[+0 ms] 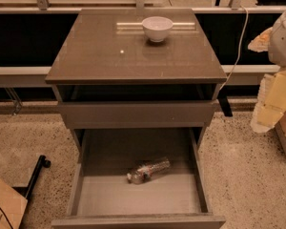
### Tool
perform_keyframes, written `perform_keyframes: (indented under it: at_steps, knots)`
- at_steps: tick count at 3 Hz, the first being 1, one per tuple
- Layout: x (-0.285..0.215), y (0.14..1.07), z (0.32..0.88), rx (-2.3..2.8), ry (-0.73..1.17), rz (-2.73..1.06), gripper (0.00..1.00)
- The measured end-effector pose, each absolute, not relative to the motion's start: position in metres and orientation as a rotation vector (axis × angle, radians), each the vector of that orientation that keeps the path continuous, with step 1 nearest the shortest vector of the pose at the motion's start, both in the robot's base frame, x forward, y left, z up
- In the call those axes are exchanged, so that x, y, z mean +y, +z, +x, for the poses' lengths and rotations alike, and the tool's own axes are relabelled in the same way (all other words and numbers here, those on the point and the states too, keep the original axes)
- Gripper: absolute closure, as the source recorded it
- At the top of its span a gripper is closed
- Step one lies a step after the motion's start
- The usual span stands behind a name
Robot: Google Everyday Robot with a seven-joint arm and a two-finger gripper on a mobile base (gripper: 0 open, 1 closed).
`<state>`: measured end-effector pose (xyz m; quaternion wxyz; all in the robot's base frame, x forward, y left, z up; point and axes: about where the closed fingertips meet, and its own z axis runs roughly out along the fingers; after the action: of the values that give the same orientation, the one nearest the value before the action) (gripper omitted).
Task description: Pick water bottle from middle drawer and place on counter
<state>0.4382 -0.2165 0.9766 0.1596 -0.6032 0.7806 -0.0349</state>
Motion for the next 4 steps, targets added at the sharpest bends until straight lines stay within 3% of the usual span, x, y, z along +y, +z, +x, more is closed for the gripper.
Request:
perform_keyframes:
  at_steps: [4]
  knots:
    - [-0.207, 0.934, 0.470, 2.107, -0.047, -1.788, 0.00]
